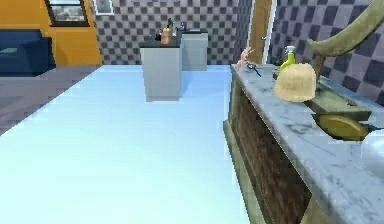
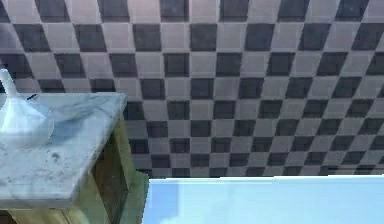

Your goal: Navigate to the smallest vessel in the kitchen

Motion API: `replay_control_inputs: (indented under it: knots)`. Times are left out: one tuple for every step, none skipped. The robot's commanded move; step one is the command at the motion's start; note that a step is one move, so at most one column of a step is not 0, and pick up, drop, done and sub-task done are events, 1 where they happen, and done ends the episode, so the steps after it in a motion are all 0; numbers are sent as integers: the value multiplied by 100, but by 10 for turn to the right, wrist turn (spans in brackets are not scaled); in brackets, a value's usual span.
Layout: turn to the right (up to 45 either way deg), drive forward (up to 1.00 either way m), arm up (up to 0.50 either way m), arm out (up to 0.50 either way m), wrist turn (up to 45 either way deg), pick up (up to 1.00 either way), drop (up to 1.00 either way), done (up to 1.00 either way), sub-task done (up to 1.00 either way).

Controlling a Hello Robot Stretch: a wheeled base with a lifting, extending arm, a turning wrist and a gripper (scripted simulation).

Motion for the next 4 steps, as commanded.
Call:
replay_control_inputs:
  knots:
    - [0, 100, 0, 0, 0, 0, 0, 0, 0]
    - [-30, 0, 0, 0, 0, 0, 0, 0, 0]
    - [0, 100, 0, 0, 0, 0, 0, 0, 0]
    - [0, 50, 0, 0, 0, 0, 0, 0, 0]
